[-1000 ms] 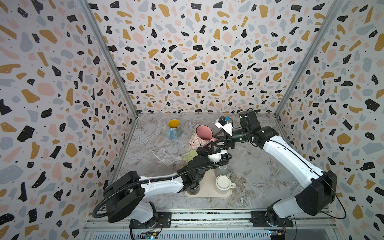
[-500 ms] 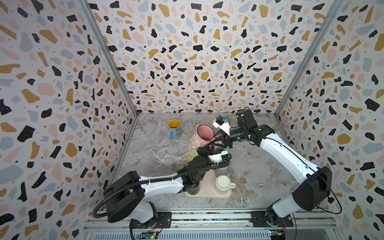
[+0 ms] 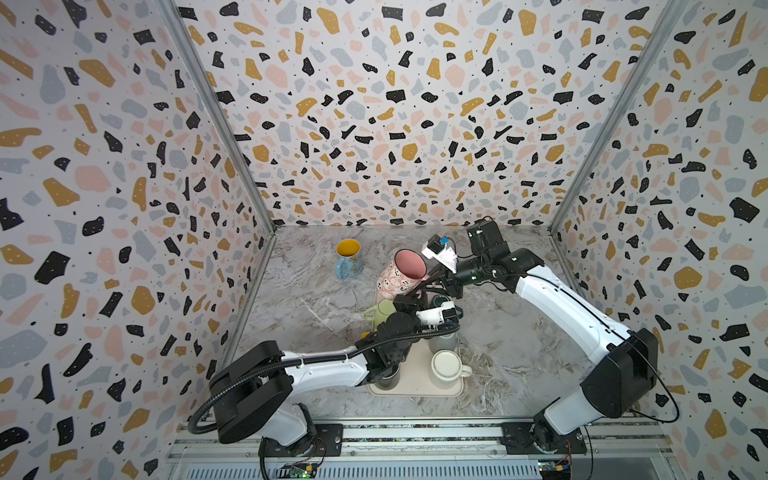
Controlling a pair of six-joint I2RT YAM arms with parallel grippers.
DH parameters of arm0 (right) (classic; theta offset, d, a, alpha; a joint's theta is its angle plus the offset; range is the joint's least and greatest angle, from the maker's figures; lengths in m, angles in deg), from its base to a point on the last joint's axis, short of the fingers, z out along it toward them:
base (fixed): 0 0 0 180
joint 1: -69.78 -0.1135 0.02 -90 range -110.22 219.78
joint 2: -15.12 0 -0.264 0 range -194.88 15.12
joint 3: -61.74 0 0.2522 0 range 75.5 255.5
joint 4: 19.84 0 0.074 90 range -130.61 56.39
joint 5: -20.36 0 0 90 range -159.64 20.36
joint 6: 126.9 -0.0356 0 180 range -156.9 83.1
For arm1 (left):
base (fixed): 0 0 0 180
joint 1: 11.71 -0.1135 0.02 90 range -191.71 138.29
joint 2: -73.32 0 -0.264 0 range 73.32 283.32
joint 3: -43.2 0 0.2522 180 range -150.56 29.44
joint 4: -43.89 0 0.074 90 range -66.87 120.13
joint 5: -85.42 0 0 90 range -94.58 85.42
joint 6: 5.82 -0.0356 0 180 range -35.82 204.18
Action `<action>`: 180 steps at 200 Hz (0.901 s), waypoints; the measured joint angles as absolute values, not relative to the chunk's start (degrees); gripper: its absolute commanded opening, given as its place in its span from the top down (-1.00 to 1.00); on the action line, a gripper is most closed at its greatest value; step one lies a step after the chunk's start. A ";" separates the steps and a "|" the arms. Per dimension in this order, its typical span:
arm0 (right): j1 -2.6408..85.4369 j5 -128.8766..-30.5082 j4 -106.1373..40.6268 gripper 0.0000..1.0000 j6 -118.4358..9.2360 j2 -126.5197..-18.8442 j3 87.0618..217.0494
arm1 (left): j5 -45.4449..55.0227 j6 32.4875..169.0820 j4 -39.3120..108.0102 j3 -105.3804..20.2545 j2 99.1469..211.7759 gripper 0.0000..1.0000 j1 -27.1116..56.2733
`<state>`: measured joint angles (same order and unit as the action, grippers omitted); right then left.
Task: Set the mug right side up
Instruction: 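Open and withdraw the left gripper while the right gripper holds the pink mug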
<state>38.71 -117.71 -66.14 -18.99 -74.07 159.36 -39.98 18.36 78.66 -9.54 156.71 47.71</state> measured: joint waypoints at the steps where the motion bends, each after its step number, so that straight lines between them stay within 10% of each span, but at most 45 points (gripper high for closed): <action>1: 38.71 -117.71 -66.14 1.00 -19.01 -74.07 159.36 | -40.02 18.33 78.68 -9.54 156.74 1.00 47.71; 34: 38.45 -117.21 -65.59 1.00 -19.05 -74.09 159.34 | -41.01 18.14 80.41 -9.54 157.59 1.00 47.75; 105: 38.19 -113.17 -59.87 1.00 -23.73 -73.28 157.04 | -45.16 15.19 86.20 -9.52 160.47 0.11 49.09; 180: 38.06 -110.17 -55.04 1.00 -28.08 -71.60 156.52 | -47.61 14.25 90.18 -9.54 160.67 -0.05 49.11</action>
